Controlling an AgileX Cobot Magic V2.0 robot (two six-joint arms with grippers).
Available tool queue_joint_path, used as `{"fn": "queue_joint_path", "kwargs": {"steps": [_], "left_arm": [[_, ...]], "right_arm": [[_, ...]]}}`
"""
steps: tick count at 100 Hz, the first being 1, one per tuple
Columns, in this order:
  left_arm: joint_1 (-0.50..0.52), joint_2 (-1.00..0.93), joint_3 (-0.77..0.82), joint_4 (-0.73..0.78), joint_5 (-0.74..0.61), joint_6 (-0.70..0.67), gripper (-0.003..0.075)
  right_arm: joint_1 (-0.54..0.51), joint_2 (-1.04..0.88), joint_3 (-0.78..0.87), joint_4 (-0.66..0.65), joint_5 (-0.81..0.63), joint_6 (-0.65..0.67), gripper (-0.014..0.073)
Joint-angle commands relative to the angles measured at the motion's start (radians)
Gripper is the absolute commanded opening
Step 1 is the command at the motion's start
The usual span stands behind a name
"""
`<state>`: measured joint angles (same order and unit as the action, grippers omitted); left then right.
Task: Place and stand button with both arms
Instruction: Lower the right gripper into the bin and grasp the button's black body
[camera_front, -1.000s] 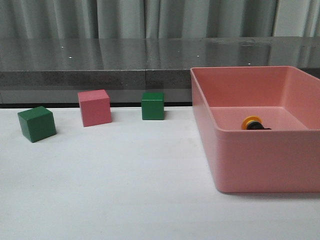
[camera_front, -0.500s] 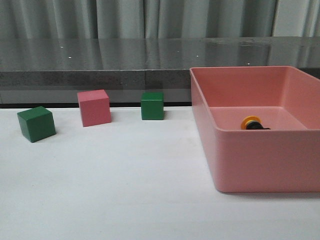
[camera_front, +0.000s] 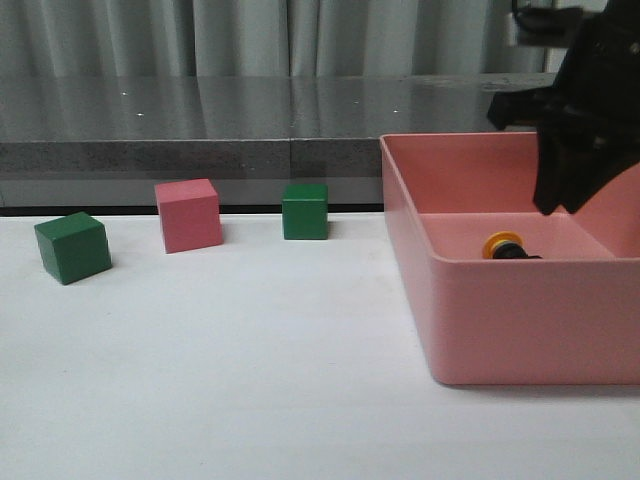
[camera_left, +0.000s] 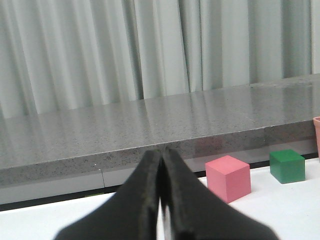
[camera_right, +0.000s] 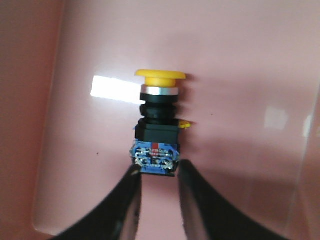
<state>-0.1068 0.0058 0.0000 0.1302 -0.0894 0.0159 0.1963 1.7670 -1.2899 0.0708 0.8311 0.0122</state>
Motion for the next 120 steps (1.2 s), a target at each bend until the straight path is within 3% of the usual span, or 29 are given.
{"fn": "queue_joint_path", "kwargs": {"steps": [1, 7, 12, 41, 51, 75, 106, 120], "left_arm": [[0.003, 0.011, 0.045, -0.006, -0.076, -0.006, -0.0020], [0.003, 0.011, 0.045, -0.006, -0.076, -0.006, -0.0020], [0.003, 0.011, 0.045, -0.006, -0.076, -0.006, -0.0020], [0.003, 0.011, 0.045, -0.006, -0.076, -0.006, -0.0020], [0.003, 0.011, 0.045, -0.006, -0.076, -0.006, -0.0020], [0.003, 0.011, 0.045, -0.006, -0.076, -0.006, -0.0020], [0.003, 0.011, 0.045, -0.006, -0.076, -0.006, -0.0020], [0.003, 0.011, 0.045, -0.006, -0.076, -0.006, -0.0020]], "right_arm": [[0.011, 0.018, -0.079, 0.009, 0.040, -0.012, 0.0501], [0.011, 0.043, -0.089, 0.009, 0.032, -0.012, 0.0599], [0.011, 0.050, -0.089, 0.009, 0.014, -0.012, 0.0629], [0.011, 0.070, -0.089, 0.009, -0.087, -0.012, 0.0624], [0.011, 0.091, -0.089, 0.009, -0.088, -0.012, 0.0576], [0.011, 0.132, -0.089, 0.009, -0.079, -0.012, 0.0367], [0.011, 0.144, -0.088, 0.009, -0.079, -0.012, 0.0354], [0.011, 0.144, -0.088, 0.009, -0.066, -0.012, 0.0217]]}}
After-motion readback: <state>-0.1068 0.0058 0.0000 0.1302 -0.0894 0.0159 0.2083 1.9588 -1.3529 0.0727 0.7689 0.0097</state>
